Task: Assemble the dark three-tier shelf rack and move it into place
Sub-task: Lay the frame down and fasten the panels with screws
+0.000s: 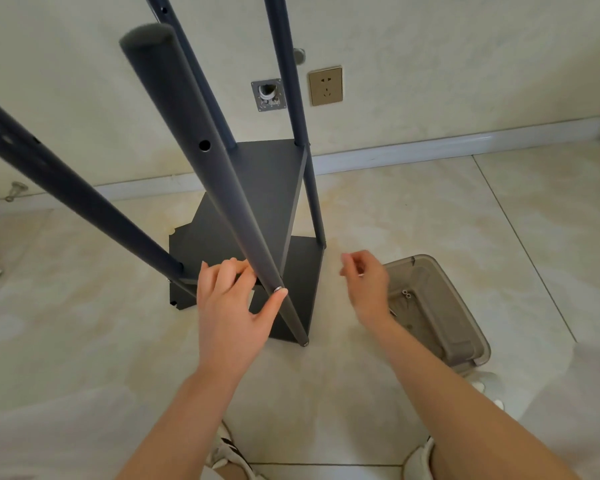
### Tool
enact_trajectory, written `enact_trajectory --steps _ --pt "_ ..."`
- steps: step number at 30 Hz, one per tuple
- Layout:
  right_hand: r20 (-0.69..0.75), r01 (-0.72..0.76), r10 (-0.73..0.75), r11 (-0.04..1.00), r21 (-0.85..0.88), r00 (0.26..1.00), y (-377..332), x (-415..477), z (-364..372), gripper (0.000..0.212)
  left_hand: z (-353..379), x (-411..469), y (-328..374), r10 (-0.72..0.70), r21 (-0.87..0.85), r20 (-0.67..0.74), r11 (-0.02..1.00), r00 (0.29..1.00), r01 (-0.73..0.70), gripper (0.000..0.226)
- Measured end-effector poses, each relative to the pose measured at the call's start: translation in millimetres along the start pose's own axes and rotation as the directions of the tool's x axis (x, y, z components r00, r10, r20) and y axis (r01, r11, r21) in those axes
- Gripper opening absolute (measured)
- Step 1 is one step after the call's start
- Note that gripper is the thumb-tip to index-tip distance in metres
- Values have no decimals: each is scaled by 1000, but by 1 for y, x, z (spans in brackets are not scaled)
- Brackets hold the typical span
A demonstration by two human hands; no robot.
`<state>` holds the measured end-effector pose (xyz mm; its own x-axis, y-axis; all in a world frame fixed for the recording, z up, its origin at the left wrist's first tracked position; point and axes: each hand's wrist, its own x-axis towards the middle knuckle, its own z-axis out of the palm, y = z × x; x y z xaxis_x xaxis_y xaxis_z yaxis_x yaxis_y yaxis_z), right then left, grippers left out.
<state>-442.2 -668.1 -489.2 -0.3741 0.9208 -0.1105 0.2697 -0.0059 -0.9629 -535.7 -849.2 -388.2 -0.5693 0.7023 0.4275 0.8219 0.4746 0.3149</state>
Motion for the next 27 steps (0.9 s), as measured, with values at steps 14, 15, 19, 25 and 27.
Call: enact_trajectory --steps 14,15,19,25,27 --pt "530 -6 23 999 -33 848 -66 -55 50 28 -16 5 -4 17 61 45 998 999 -20 59" --pt "531 5 11 1000 -29 848 -69 -56 50 27 -18 6 -4 10 56 44 998 999 -13 59" --pt "507 19 11 998 -53 862 -83 -61 53 23 -28 7 -12 -77 8 21 997 997 76 52" --pt "504 60 -46 998 -10 862 -94 -78 66 15 -44 -14 -27 -328 -278 20 906 945 320 41" --pt "522 170 -82 978 -123 849 -89 -85 71 11 -50 -28 -32 -436 -377 94 816 895 438 51"
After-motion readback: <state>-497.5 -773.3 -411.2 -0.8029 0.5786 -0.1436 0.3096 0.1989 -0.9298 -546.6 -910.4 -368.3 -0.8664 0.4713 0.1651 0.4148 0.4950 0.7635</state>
